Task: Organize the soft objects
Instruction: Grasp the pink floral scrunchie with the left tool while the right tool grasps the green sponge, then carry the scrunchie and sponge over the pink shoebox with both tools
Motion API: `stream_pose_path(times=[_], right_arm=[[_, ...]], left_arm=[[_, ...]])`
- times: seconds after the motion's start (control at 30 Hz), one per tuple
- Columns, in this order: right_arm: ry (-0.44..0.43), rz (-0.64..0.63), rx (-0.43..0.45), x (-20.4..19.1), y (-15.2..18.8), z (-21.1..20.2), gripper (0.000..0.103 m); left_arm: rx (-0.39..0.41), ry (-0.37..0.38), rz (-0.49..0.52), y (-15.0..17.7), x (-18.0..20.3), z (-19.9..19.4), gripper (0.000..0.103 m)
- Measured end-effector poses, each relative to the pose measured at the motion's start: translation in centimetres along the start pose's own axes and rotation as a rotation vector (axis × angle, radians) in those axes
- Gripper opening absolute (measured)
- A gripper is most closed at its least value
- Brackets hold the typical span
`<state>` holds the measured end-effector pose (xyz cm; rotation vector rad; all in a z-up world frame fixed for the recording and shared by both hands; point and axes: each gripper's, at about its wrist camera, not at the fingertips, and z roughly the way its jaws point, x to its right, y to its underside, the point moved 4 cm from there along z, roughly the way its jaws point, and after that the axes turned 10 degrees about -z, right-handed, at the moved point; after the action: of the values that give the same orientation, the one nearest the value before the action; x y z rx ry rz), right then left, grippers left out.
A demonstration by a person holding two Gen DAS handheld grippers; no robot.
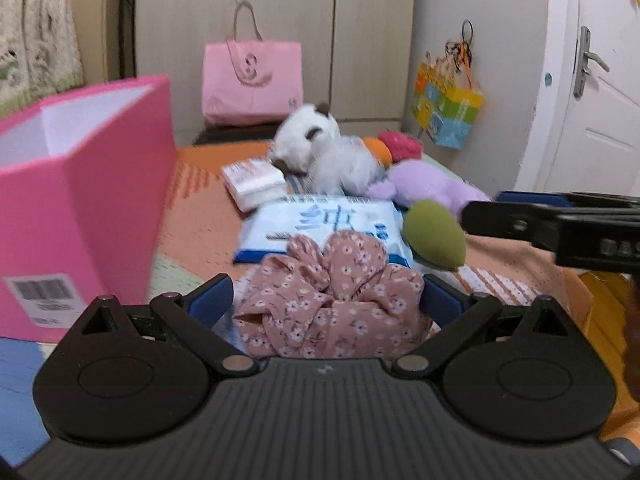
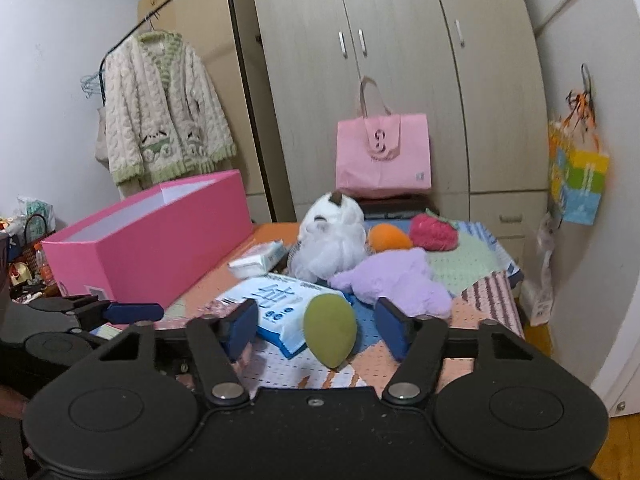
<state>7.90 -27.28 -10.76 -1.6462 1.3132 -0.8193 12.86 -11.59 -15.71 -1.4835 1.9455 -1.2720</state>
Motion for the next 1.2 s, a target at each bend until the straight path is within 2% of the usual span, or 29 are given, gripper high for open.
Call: stream_pose_path(times=[0.07, 0.23, 0.3, 0.4, 0.43, 0.47, 0.5, 0.53, 0.6, 0.7, 0.9, 1.0, 1.2], right_arm=[[-0.014, 0.006, -0.015, 0.2, 0.2, 1.0, 0.053], [-0.043, -0.009, -0.045, 0.1, 0.6, 2.7, 0.053], [-0.04, -0.024, -0.062, 0.2, 0.9, 3.4, 0.053], [-0.032, -0.041, -0.085, 0.2, 1.4, 4.2, 0.053], [-0.034, -0.042, -0.089, 0.3, 1.5, 4.4, 0.053], [-0.037, -0.043, -0.097, 0.3, 1.7, 4.6, 0.053], [-0.035, -0.043, -0.101, 0.2, 1.9, 4.8, 0.05], [-0.028, -0.045, -0.099, 0.3, 2.0, 4.8, 0.042], [-0.019, -0.054, -0.086, 0.1, 2.2, 4.5, 0.041], [-0.012, -0.056, -0.076, -0.2, 2.4, 3.8, 0.041], [0.016, -0.051, -0.056, -0.9, 2.5, 2.1, 0.041], [0.0, -0.04, -0.058, -1.3, 2.4, 1.5, 0.041], [-0.064, -0.037, -0.09, -3.1, 2.0, 0.4, 0.041]], left_arm=[[-0.023, 0.006, 0.011, 0.3, 0.2, 0.8, 0.1], [-0.026, -0.005, 0.041, 0.8, 0.6, 1.7, 0.098], [-0.011, -0.012, 0.041, 0.8, 0.6, 1.7, 0.079], [0.002, -0.016, 0.055, 0.9, 0.8, 1.6, 0.062], [0.002, -0.007, 0.057, 0.9, 0.8, 1.5, 0.059], [0.002, 0.003, 0.058, 0.9, 0.9, 1.5, 0.052], [0.002, 0.009, 0.06, 0.9, 1.0, 1.4, 0.047], [0.002, 0.014, 0.06, 0.9, 1.0, 1.3, 0.044], [0.0, 0.029, 0.05, 0.9, 0.9, 1.3, 0.033], [-0.002, 0.037, 0.015, 0.7, 0.5, 1.3, 0.027], [0.001, 0.034, -0.042, 0.2, -0.4, 0.5, 0.025], [-0.004, 0.047, -0.046, -0.2, -0.7, -0.4, 0.025], [-0.066, 0.085, -0.055, -0.3, -1.5, -2.6, 0.025]])
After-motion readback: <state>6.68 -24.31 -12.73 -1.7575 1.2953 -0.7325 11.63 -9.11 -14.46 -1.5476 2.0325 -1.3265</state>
